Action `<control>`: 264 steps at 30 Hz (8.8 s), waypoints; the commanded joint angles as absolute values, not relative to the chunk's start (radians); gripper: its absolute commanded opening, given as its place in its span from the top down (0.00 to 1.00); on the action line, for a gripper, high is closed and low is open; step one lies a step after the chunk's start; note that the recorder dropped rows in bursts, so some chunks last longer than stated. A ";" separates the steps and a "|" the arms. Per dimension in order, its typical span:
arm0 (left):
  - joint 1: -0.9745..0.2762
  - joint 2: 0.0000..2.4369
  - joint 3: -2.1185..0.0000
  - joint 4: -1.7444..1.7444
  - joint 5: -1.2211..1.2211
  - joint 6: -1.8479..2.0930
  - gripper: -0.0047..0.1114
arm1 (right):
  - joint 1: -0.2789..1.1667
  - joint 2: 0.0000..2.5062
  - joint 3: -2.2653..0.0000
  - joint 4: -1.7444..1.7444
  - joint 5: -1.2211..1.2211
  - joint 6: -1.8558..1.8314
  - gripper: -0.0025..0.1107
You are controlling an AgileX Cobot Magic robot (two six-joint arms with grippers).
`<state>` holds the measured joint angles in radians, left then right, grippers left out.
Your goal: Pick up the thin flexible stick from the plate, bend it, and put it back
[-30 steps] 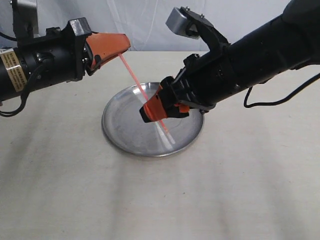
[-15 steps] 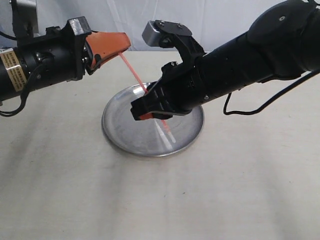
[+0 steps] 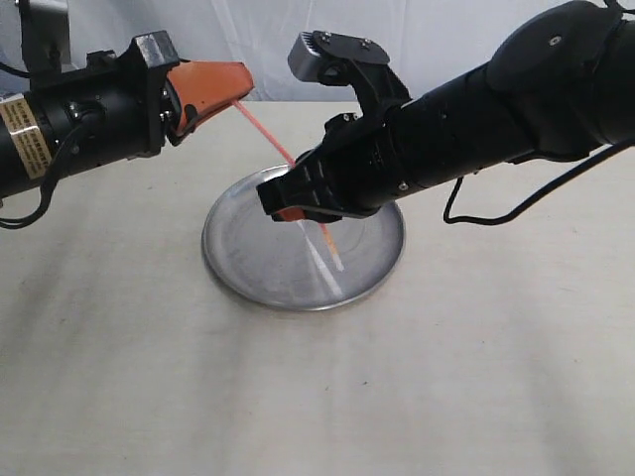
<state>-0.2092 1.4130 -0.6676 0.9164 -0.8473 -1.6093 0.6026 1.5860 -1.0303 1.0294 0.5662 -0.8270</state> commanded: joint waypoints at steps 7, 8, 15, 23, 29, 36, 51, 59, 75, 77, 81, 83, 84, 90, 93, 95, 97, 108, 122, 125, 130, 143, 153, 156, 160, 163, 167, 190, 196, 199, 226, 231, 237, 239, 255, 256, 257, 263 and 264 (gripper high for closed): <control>-0.214 1.414 -0.668 1.013 -0.810 -1.616 0.96 | 0.599 1.553 -1.032 1.117 0.340 -0.808 0.99; -0.214 1.414 -0.668 1.015 -0.809 -1.615 0.96 | 0.599 1.552 -1.032 1.127 0.329 -0.808 0.99; -0.279 1.414 -0.668 1.017 -0.774 -1.613 0.96 | 0.599 1.551 -1.032 1.172 0.288 -0.808 0.99; -0.342 1.414 -0.668 0.968 -0.709 -1.566 0.96 | 0.599 1.551 -1.032 1.226 0.255 -0.808 0.99; -0.342 1.414 -0.668 0.968 -0.698 -1.563 0.96 | 0.599 1.551 -1.032 1.268 0.251 -0.808 0.99; -0.342 1.414 -0.668 0.968 -0.696 -1.561 0.96 | 0.599 1.551 -1.032 1.268 0.247 -0.808 0.99; -0.342 1.414 -0.668 1.054 -0.718 -1.570 0.96 | 0.599 1.551 -1.032 1.270 0.233 -0.808 0.99; -0.342 1.414 -0.668 1.077 -0.718 -1.572 0.96 | 0.599 1.551 -1.032 1.270 0.231 -0.808 0.99; -0.394 1.414 -0.668 1.077 -0.678 -1.590 0.96 | 0.601 1.551 -1.032 1.270 0.233 -0.810 0.99; -0.401 1.414 -0.668 1.073 -0.664 -1.590 0.96 | 0.601 1.551 -1.032 1.270 0.235 -0.810 0.99; -0.401 1.414 -0.668 1.071 -0.664 -1.590 0.96 | 0.601 1.551 -1.032 1.270 0.253 -0.810 0.99; -0.401 1.414 -0.668 1.071 -0.664 -1.590 0.96 | 0.601 1.551 -1.032 1.270 0.256 -0.810 0.99; -0.401 1.414 -0.668 1.071 -0.664 -1.590 0.96 | 0.601 1.551 -1.032 1.270 0.256 -0.810 0.99; -0.401 1.414 -0.668 1.071 -0.664 -1.590 0.96 | 0.601 1.551 -1.032 1.270 0.258 -0.810 0.99; -0.401 1.414 -0.668 1.070 -0.659 -1.590 0.96 | 0.601 1.551 -1.032 1.270 0.267 -0.810 0.99; -0.401 1.414 -0.668 1.070 -0.644 -1.590 0.96 | 0.613 1.551 -1.032 1.270 0.257 -0.810 0.99; -0.401 1.414 -0.668 1.070 -0.644 -1.590 0.96 | 0.637 1.551 -1.032 1.270 0.243 -0.810 0.99; -0.401 1.414 -0.668 1.070 -0.644 -1.590 0.96 | 0.670 1.551 -1.032 1.293 0.209 -0.808 0.99; -0.401 1.414 -0.668 1.069 -0.642 -1.590 0.96 | 0.670 1.551 -1.032 1.354 0.227 -0.808 0.99; -0.401 1.414 -0.668 1.069 -0.634 -1.590 0.96 | 0.670 1.551 -1.032 1.373 0.235 -0.810 0.99; -0.401 1.414 -0.668 1.069 -0.632 -1.590 0.96 | 0.670 1.551 -1.032 1.384 0.240 -0.810 0.99; -0.401 1.414 -0.668 1.069 -0.632 -1.590 0.96 | 0.670 1.551 -1.032 1.427 0.256 -0.810 0.99; -0.401 1.414 -0.668 1.070 -0.632 -1.586 0.96 | 0.670 1.551 -1.032 1.450 0.256 -0.810 0.99; -0.401 1.414 -0.668 1.070 -0.632 -1.586 0.96 | 0.670 1.551 -1.032 1.469 0.258 -0.810 0.99; -0.401 1.414 -0.668 1.070 -0.632 -1.586 0.96 | 0.670 1.551 -1.032 1.476 0.258 -0.810 0.99; -0.401 1.414 -0.668 1.070 -0.630 -1.586 0.96 | 0.670 1.551 -1.032 1.496 0.269 -0.810 0.99; -0.401 1.414 -0.668 1.070 -0.627 -1.586 0.96 | 0.670 1.551 -1.032 1.521 0.286 -0.810 0.99; -0.401 1.479 -0.668 1.040 -0.649 -1.541 0.96 | 0.670 1.551 -1.032 1.661 0.302 -0.814 0.99; -0.401 1.479 -0.668 1.033 -0.651 -1.525 0.96 | 0.670 1.551 -1.032 1.661 0.290 -0.844 0.99; -0.401 1.479 -0.668 1.033 -0.653 -1.526 0.96 | 0.670 1.551 -1.032 1.661 0.259 -0.856 0.99; -0.399 1.272 -0.668 1.025 0.262 -1.511 0.96 | 0.635 1.800 -1.032 1.467 0.062 -0.877 0.99; -0.399 1.233 -0.666 1.025 0.264 -1.499 0.96 | 0.557 1.831 -1.032 1.505 0.151 -0.870 0.95; -0.399 1.231 -0.666 1.023 0.200 -1.499 0.96 | 0.494 1.850 -1.034 1.502 0.170 -0.870 0.57; -0.399 1.231 -0.666 1.023 0.195 -1.499 0.96 | 0.487 1.859 -1.034 1.502 0.179 -0.870 0.57; -0.399 1.165 -0.666 1.015 0.223 -1.410 0.96 | 0.478 1.456 -1.022 1.037 0.314 -0.796 0.99; -0.399 1.149 -0.666 1.021 0.211 -1.396 0.96 | 0.478 1.427 -1.011 0.976 0.336 -0.737 0.99; -0.399 1.134 -0.666 1.021 0.207 -1.382 0.96 | 0.478 1.390 -0.994 0.890 0.351 -0.668 0.99; -0.399 1.101 -0.666 1.004 0.205 -1.384 0.96 | 0.478 1.214 -0.872 0.456 0.392 -0.351 0.99; -0.399 1.101 -0.666 0.996 0.200 -1.394 0.96 | 0.478 1.197 -0.863 0.441 0.412 -0.351 0.99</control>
<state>-0.3944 1.1108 -0.6724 1.0148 0.2072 -1.3892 0.4835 1.2508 -0.8949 0.5736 0.3633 -0.4201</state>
